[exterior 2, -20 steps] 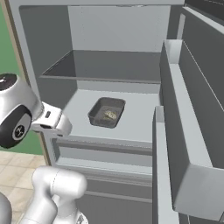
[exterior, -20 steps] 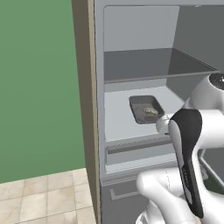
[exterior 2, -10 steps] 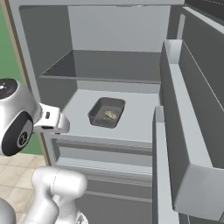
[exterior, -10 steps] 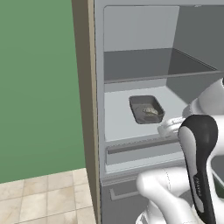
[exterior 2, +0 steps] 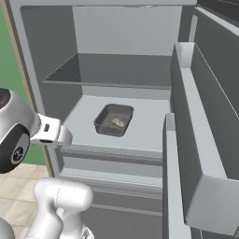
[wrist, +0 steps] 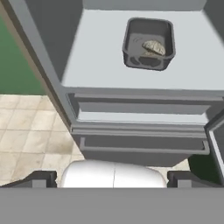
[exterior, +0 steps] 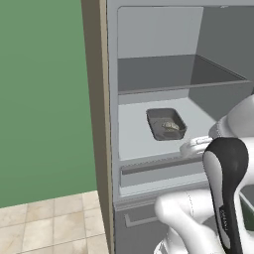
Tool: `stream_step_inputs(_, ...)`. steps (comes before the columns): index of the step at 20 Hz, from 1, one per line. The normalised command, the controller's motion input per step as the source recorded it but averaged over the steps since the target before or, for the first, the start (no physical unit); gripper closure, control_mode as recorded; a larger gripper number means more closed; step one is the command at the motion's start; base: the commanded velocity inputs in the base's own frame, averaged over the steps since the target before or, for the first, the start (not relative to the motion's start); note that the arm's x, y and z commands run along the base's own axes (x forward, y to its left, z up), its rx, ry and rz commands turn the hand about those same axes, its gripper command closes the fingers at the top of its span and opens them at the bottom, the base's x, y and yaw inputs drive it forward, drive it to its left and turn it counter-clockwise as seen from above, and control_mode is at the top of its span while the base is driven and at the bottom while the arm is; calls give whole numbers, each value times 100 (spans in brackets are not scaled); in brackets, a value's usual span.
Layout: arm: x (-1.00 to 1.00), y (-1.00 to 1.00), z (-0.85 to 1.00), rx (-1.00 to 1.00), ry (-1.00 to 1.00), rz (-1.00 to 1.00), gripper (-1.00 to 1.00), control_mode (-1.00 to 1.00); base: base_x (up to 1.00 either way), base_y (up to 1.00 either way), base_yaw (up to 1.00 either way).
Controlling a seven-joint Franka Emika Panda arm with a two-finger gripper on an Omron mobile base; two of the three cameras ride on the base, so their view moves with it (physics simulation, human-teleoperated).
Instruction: Place two dumplings into each of the tupperware containers and then place the containers in the fridge.
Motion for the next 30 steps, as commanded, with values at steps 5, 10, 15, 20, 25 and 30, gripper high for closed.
stream_step_inputs(5, -1, 0, 0, 0, 0, -3, -100, 100, -35, 0, 0)
stream_step_inputs(10, 0, 0, 0, 0, 0, 0, -100, 100, -100, 51, 10)
stream_step_inputs(15, 0, 0, 0, 0, 0, 0, -100, 100, -55, 94, 79)
stream_step_inputs(20, 0, 0, 0, 0, 0, 0, -100, 100, -45, 84, 90)
stream_step_inputs(25, 0, 0, 0, 0, 0, 0, -100, 100, -42, 90, 87)
stream_step_inputs(30, 0, 0, 0, 0, 0, 0, -100, 100, -54, 100, 83)
